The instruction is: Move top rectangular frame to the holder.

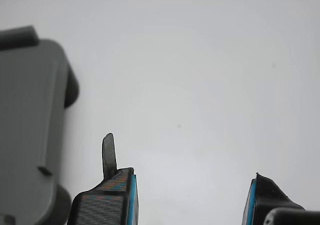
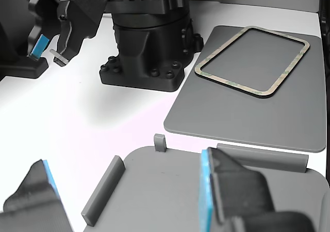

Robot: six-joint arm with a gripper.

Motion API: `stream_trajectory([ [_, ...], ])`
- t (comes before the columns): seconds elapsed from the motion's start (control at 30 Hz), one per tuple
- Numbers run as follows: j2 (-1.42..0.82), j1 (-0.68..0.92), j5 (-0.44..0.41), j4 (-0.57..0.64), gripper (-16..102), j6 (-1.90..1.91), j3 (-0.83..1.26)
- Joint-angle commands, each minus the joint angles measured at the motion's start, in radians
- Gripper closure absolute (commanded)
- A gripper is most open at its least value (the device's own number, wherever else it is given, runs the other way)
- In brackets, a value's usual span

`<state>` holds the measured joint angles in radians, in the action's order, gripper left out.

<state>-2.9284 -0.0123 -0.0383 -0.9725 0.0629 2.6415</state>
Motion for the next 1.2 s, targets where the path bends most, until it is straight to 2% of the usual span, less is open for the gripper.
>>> stream_trajectory([
  [0.0, -0.005, -0.009, 0.000, 0.009, 3, -0.002, -0.037],
  [0.03, 0.000, -0.009, -0.006, 0.011, 6, 0.005, -0.041],
  [0.07, 0.008, -0.009, -0.018, 0.011, 4, 0.012, -0.057],
  [0.13, 0.032, -0.011, -0.038, 0.011, -7, 0.025, -0.097],
  [0.17, 0.035, -0.011, -0.038, 0.011, -8, 0.021, -0.110],
  [0.27, 0.060, -0.009, -0.005, 0.017, -14, -0.043, -0.158],
  [0.37, 0.141, -0.005, 0.061, 0.009, -14, -0.115, -0.235],
  [0.43, 0.202, 0.028, 0.075, -0.014, -14, -0.150, -0.296],
  [0.6, 0.328, 0.186, 0.054, -0.097, -14, -0.212, -0.413],
  [0.83, 0.387, 0.551, -0.086, -0.175, -14, -0.249, -0.433],
  [0.9, 0.428, 0.640, -0.120, -0.213, -11, -0.256, -0.454],
  [1.03, 0.581, 0.735, -0.112, -0.319, -14, -0.270, -0.551],
  [1.17, 0.739, 0.810, -0.103, -0.385, -8, -0.230, -0.660],
])
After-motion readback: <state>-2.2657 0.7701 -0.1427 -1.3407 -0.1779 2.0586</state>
